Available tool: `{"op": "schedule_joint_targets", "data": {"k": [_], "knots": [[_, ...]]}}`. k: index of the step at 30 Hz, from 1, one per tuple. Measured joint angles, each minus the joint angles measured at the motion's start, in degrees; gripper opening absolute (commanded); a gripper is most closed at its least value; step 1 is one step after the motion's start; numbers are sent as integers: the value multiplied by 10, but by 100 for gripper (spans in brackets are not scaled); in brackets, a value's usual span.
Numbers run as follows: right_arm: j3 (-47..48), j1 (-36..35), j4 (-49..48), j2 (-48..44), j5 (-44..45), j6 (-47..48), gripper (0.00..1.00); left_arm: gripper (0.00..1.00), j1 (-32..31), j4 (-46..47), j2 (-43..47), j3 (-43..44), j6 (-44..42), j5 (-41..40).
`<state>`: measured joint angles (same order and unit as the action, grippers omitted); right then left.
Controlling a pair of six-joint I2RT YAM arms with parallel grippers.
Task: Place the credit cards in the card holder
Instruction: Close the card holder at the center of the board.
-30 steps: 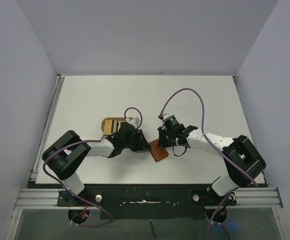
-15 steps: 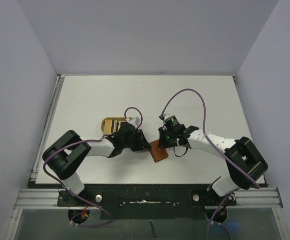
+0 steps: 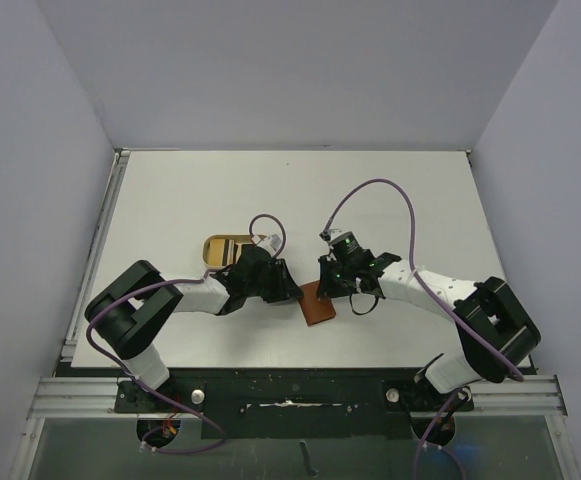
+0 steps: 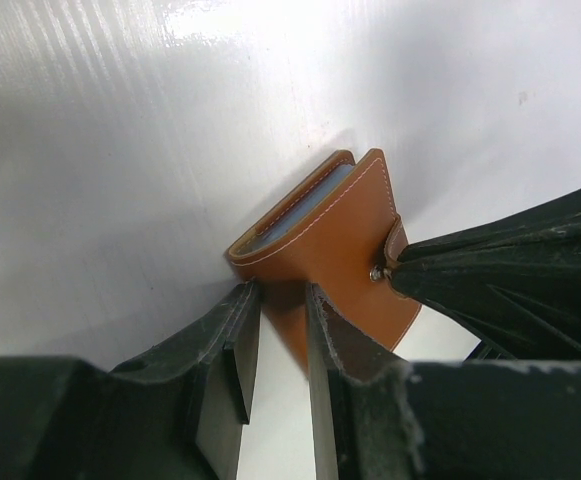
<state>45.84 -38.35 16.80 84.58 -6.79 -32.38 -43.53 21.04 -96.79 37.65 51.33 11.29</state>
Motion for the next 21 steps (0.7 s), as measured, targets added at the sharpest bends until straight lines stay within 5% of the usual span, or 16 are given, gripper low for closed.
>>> {"op": "schedule_joint_targets", "data": {"k": [21], "knots": [[0,0,-22,24,-3,-9,0,22,0,4,-2,0,7,2]]}}
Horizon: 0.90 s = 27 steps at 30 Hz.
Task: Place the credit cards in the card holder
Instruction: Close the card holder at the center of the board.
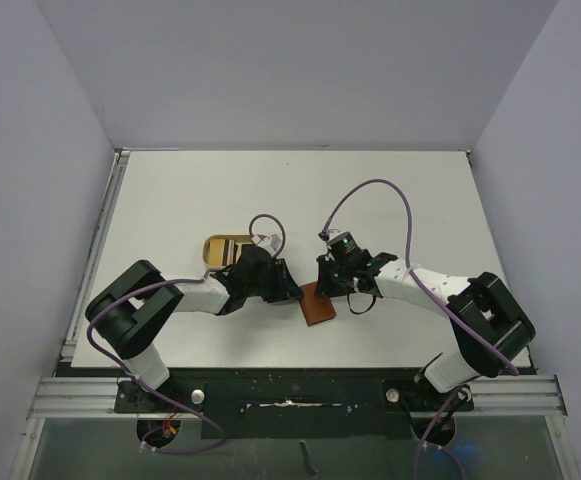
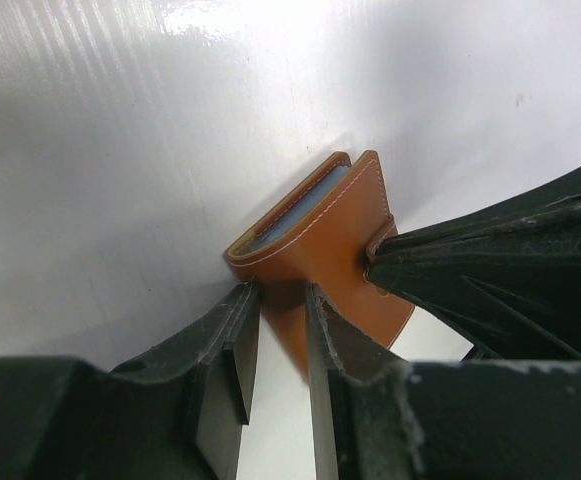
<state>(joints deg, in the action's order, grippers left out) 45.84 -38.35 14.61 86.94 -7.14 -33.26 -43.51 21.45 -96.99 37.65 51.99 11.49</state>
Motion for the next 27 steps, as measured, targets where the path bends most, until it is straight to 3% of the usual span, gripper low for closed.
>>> {"op": "schedule_joint_targets", "data": {"k": [27], "knots": [[9,-11,59,-22,16,3,0,26,-1,7,21,-18,19,12]]}}
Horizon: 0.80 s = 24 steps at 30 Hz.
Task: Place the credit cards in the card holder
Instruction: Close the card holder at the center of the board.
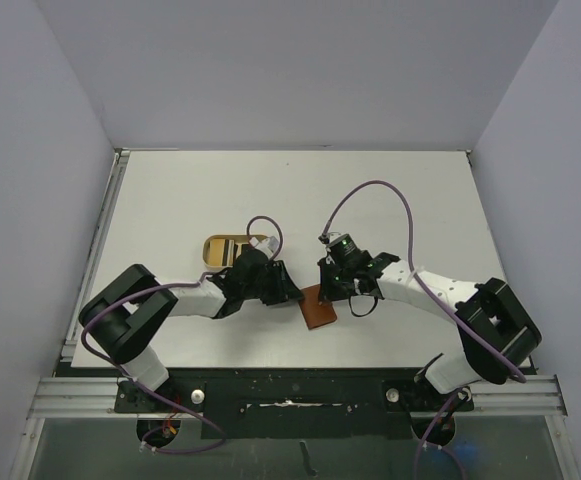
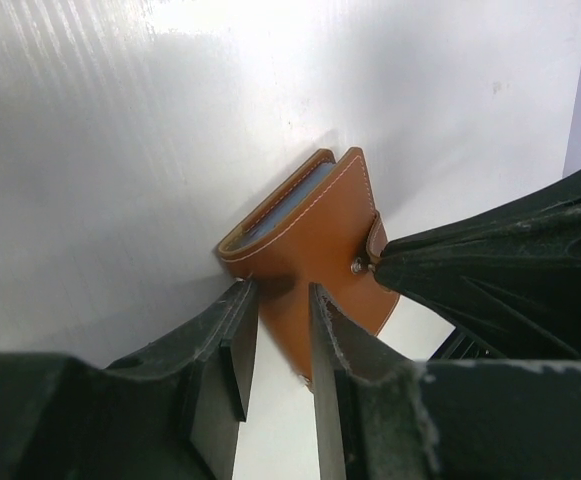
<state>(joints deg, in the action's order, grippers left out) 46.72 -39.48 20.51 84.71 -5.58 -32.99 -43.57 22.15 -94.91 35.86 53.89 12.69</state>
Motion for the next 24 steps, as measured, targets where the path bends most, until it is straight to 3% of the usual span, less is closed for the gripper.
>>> {"op": "schedule_joint_targets", "data": {"k": [24], "knots": [[0,-4,-9,12,1,-5,0,26,0,66,-5,-34,38,28]]}}
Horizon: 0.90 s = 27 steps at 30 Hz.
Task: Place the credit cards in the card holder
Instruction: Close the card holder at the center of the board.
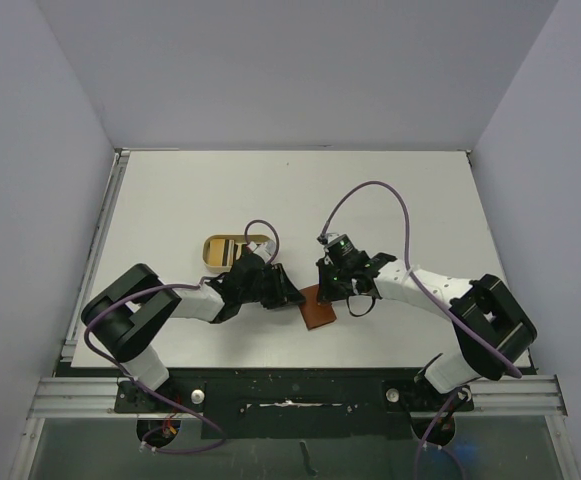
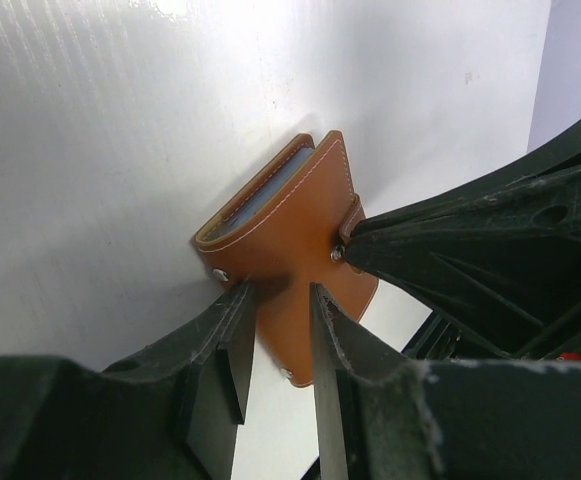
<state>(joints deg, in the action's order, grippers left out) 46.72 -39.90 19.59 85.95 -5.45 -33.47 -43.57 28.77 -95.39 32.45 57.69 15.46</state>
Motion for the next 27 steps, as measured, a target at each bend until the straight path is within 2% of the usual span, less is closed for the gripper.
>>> {"op": "schedule_joint_targets", "data": {"k": [14,27], "knots": [[1,-5,-7,7,4,0,0,25,1,32,-16,-4,4,3],[2,-26,-8,7,44,-16,0,22,2,45,-23,-6,5,3]]}}
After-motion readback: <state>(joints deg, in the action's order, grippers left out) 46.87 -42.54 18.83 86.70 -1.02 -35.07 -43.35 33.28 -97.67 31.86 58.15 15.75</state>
